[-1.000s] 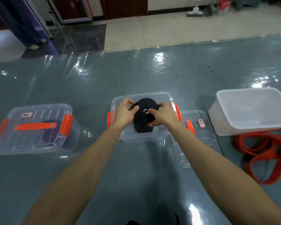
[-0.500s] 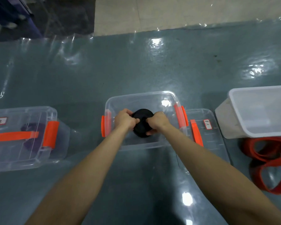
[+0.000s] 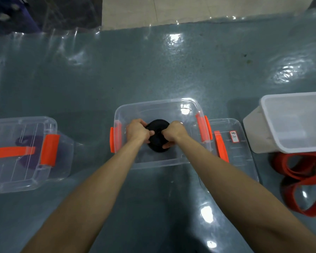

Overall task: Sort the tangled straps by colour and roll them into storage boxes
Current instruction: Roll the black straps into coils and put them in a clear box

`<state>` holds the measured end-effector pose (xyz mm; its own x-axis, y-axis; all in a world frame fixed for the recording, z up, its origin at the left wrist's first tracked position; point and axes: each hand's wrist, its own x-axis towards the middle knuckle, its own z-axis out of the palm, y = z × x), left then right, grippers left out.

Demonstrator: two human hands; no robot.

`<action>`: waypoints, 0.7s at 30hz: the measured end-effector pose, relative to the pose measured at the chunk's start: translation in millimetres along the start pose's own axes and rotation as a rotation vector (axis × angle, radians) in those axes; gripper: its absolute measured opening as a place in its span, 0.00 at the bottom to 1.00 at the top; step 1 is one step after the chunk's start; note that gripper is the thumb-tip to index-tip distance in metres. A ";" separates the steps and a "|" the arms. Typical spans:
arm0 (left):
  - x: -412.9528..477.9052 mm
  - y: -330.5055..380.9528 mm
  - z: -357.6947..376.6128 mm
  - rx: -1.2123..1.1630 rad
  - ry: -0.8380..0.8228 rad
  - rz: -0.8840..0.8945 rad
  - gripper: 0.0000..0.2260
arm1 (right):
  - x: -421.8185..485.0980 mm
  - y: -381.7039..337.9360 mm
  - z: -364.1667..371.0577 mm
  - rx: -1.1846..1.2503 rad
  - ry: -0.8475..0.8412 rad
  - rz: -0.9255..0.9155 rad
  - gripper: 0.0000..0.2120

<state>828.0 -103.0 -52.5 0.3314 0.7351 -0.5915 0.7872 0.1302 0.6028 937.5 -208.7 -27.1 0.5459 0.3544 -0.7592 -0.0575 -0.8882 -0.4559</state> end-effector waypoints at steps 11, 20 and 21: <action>-25.1 11.7 -11.2 0.110 -0.010 0.011 0.27 | -55.1 -2.2 -26.3 -0.346 0.123 -0.252 0.17; -136.3 9.8 0.3 0.533 0.240 0.785 0.21 | -107.3 167.5 -62.3 0.126 0.790 -0.291 0.08; -150.2 4.5 10.1 0.612 0.230 0.855 0.24 | -98.1 184.7 -63.0 0.057 0.750 -0.210 0.11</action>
<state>787.0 -219.5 33.7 0.8399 0.5402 0.0530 0.4884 -0.7947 0.3603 926.0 -425.9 -7.5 0.9682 0.2028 -0.1464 0.0778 -0.8004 -0.5943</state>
